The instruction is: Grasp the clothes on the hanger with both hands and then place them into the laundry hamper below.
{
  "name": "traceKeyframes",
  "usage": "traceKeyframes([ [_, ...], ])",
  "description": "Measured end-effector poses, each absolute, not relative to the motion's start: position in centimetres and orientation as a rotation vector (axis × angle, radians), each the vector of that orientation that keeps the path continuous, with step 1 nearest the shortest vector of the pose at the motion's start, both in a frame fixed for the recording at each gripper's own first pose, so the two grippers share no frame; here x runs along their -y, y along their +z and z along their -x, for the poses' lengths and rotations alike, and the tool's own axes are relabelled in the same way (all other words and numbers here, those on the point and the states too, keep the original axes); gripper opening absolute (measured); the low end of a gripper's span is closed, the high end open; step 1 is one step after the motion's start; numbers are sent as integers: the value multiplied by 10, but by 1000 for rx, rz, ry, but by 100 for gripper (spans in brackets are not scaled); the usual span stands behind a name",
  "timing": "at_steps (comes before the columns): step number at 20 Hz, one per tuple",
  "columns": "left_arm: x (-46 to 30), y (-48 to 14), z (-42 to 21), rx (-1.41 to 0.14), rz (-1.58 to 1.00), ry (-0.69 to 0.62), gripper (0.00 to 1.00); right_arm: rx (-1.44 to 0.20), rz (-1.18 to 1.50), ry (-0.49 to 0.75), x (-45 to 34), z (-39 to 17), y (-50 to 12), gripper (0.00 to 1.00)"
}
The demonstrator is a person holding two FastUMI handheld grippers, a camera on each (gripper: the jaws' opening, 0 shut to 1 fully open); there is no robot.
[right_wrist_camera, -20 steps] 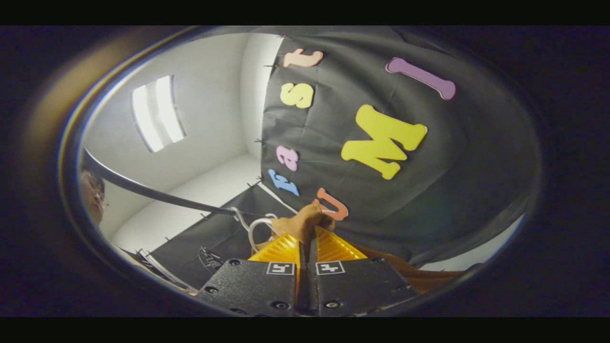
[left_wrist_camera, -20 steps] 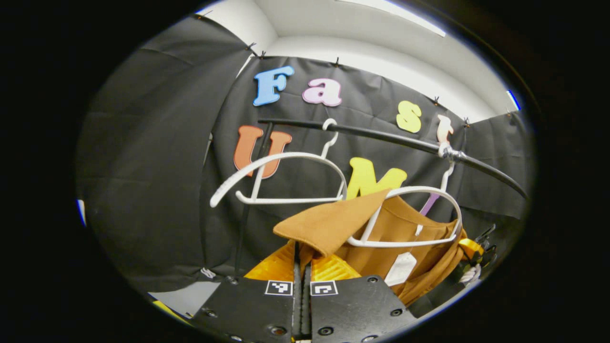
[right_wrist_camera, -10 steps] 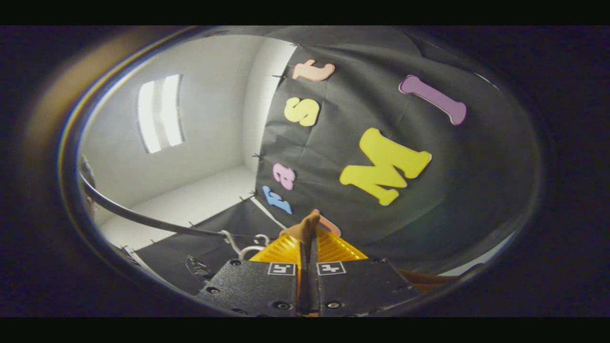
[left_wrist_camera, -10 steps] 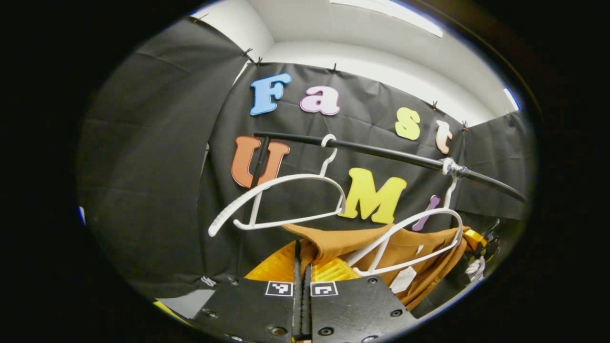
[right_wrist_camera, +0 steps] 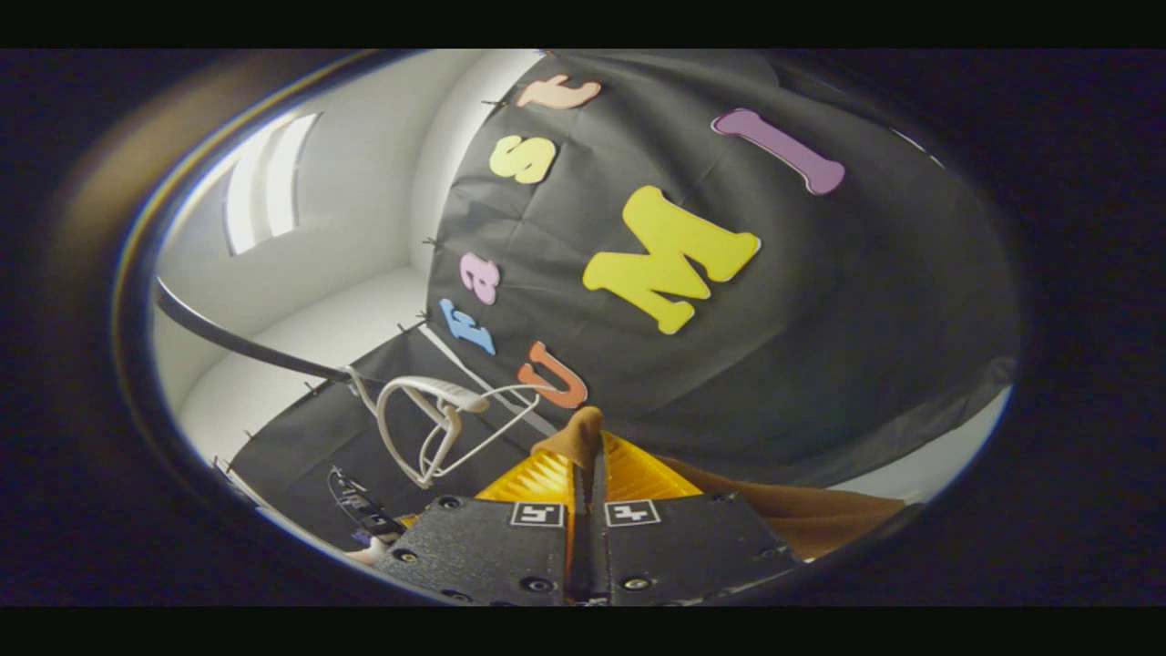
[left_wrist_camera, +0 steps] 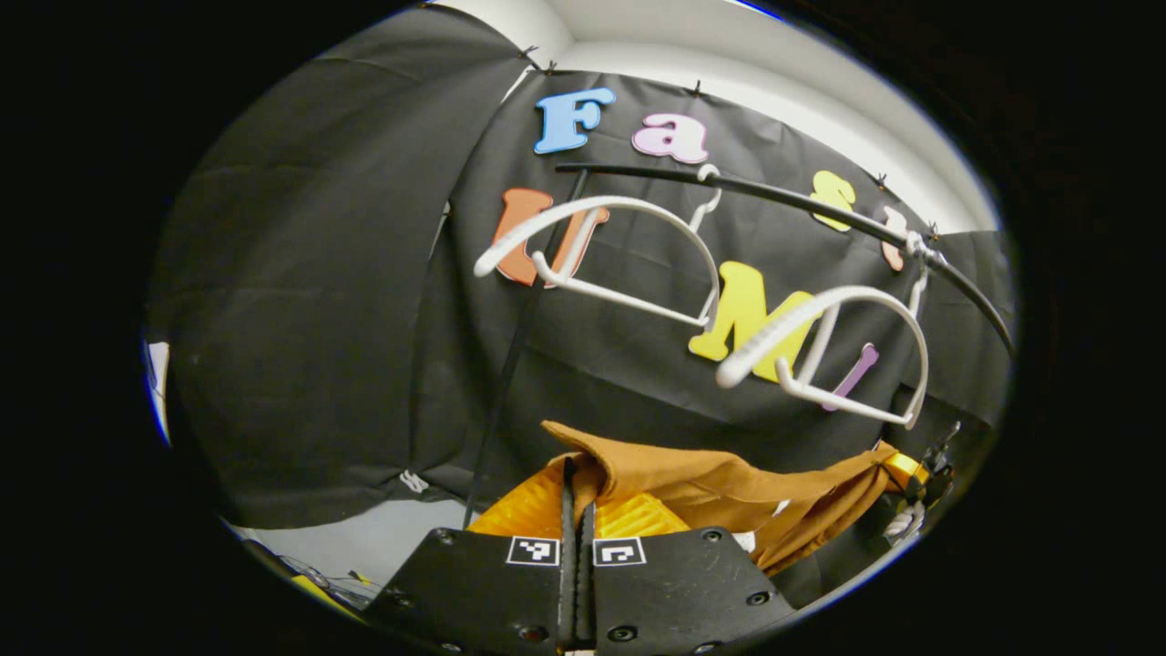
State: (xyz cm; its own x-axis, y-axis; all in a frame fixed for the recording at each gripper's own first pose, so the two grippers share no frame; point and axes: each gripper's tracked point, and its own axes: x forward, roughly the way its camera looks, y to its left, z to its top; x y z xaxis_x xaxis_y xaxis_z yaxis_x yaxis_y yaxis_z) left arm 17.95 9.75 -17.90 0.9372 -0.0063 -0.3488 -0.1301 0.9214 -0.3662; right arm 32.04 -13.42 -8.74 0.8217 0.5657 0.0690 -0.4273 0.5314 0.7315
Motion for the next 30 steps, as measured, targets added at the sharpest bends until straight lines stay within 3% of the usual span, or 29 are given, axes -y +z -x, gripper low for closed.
traceKeyframes([
  [1, -92, -183, -175, -366, 381, 58, 0, -203, -805, 606, 130, -314, -93, 2],
  [2, -86, -186, -171, -377, 368, 49, 6, -219, -800, 623, 123, -306, -94, 4],
  [3, -80, -185, -168, -383, 351, 42, 0, -226, -798, 635, 117, -299, -95, 3],
  [14, 54, -118, -151, -316, 222, -262, 5, -257, -735, 895, -8, -200, -48, 3],
  [16, 72, -124, -150, -330, 224, -298, 5, -272, -716, 910, -26, -187, -50, 3],
  [17, 78, -133, -148, -354, 220, -302, 0, -282, -718, 914, -33, -184, -54, 3],
  [18, 83, -143, -145, -373, 217, -309, 5, -298, -713, 910, -40, -182, -61, 3],
  [19, 86, -155, -143, -397, 220, -312, 0, -326, -720, 899, -46, -182, -73, 3],
  [21, 95, -184, -139, -444, 222, -318, 5, -393, -731, 854, -53, -183, -112, 4],
  [22, 97, -205, -132, -475, 218, -312, 0, -444, -736, 826, -57, -185, -134, 3],
  [24, 97, -252, -119, -547, 199, -290, 6, -549, -736, 767, -59, -188, -185, 2],
  [25, 100, -276, -111, -585, 203, -287, 0, -599, -723, 728, -57, -187, -210, 2],
  [30, 127, -392, -69, -786, 268, -282, 0, -829, -680, 538, -48, -168, -339, 2],
])
